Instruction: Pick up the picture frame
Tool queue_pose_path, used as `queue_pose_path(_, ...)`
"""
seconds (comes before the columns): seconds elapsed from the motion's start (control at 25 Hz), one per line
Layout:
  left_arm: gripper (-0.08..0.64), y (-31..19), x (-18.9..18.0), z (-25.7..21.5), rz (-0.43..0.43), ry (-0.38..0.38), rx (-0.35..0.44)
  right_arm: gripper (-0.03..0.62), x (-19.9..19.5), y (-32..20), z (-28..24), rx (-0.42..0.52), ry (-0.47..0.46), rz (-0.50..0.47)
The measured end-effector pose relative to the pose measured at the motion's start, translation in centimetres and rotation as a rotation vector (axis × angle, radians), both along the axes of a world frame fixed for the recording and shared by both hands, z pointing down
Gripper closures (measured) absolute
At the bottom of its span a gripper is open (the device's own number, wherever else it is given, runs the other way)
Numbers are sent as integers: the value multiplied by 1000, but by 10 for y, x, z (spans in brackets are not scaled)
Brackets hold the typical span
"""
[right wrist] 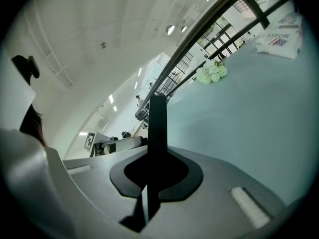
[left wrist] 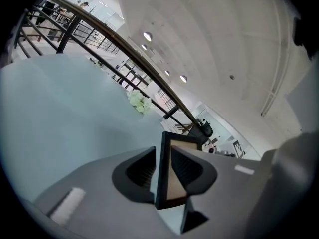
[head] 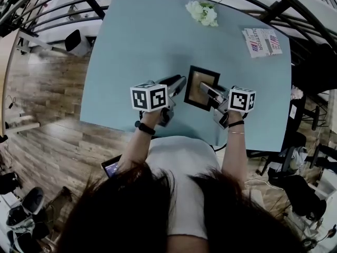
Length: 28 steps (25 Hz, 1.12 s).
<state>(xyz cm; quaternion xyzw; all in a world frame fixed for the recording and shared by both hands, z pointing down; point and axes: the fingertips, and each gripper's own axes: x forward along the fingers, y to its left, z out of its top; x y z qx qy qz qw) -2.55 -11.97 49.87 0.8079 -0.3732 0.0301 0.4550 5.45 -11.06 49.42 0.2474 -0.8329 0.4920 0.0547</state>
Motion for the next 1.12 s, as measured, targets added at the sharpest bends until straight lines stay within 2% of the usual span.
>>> queue_pose_path(0.2, 410, 6, -2, -23, 1, -20, 79, 580, 8, 4, -27, 127, 60, 26)
queue_pose_path(0.36, 411, 11, -4, -39, 20, -91, 169, 581, 14, 9, -47, 237, 118, 52)
queue_pose_path(0.68, 422, 17, 0, -81, 42, -213, 410, 580, 32, 13, -81, 454, 313, 132)
queue_pose_path(0.88, 428, 18, 2, -99, 44, -269, 501, 581, 44, 17, -99, 570, 431, 197)
queue_pose_path(1.12, 450, 16, -3, -114, 22, -341, 587, 580, 57, 15, -123, 675, 502, 295)
